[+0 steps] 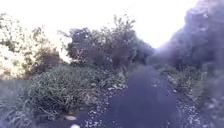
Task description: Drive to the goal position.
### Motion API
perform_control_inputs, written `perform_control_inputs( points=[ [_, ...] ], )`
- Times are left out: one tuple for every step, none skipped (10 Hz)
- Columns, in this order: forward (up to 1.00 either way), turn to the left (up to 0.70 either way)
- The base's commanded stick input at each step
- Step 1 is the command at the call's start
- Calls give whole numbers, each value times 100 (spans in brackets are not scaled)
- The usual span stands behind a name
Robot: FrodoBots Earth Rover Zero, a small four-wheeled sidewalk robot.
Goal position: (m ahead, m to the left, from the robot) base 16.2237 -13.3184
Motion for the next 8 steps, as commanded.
perform_control_inputs(
  points=[
    [0, -70],
    [0, -70],
    [0, -70],
    [0, -70],
    [0, -70],
    [70, 0],
    [70, 0],
    [70, 0]
  ],
)
